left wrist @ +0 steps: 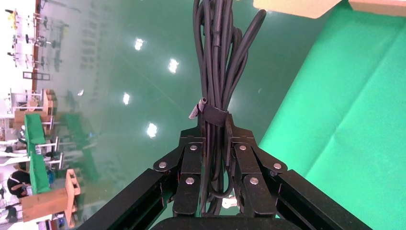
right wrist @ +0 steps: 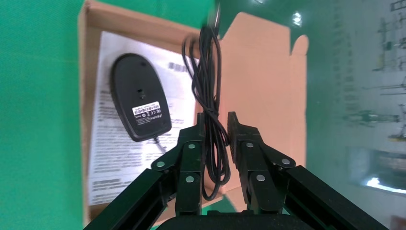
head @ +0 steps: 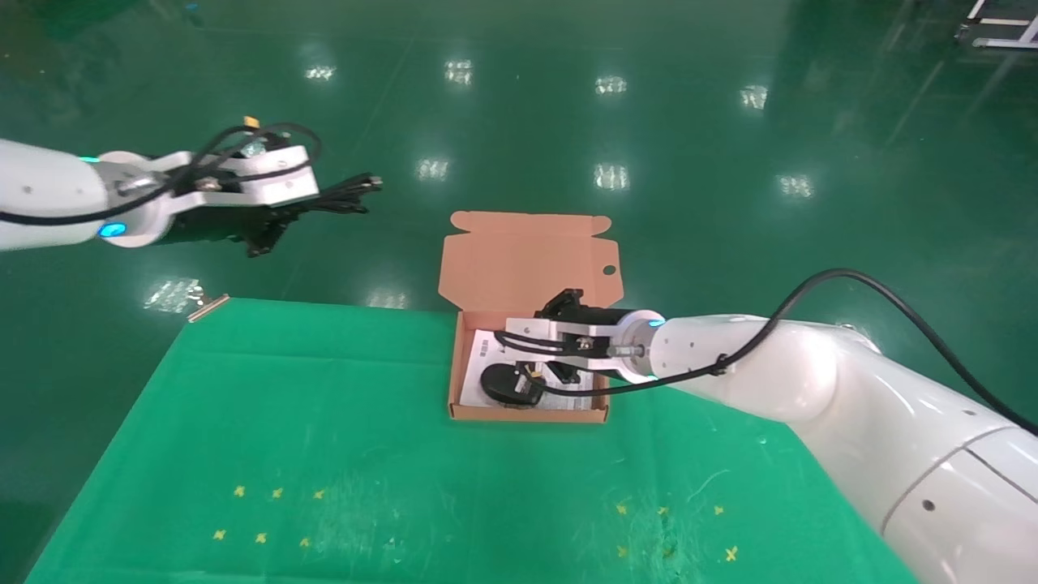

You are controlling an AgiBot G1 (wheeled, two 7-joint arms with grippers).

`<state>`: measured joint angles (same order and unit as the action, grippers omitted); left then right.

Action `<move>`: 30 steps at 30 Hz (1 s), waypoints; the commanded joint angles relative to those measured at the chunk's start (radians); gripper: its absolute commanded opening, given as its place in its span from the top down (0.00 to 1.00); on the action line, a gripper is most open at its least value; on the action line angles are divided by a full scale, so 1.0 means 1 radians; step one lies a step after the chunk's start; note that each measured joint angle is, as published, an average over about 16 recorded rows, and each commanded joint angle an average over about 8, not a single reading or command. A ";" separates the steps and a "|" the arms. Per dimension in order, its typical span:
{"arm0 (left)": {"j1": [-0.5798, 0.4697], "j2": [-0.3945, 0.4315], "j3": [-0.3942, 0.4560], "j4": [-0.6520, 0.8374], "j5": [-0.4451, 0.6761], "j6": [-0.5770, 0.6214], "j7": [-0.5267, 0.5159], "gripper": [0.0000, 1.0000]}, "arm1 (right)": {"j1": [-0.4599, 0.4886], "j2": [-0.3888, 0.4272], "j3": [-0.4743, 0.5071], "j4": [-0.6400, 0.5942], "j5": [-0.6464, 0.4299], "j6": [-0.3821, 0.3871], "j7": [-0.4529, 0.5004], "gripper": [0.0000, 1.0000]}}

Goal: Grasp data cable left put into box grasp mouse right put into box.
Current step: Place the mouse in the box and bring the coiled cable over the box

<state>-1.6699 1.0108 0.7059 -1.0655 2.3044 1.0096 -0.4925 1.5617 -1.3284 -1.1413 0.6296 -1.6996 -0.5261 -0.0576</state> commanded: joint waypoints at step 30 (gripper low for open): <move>0.144 0.303 0.002 0.428 -0.351 -0.341 0.530 1.00 | 0.068 0.409 0.072 0.355 -0.014 -0.021 0.229 0.00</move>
<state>-1.5264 1.3023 0.7133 -0.6554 1.9474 0.6804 0.0297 1.6278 -0.9228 -1.0692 0.9852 -1.7145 -0.5477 0.1732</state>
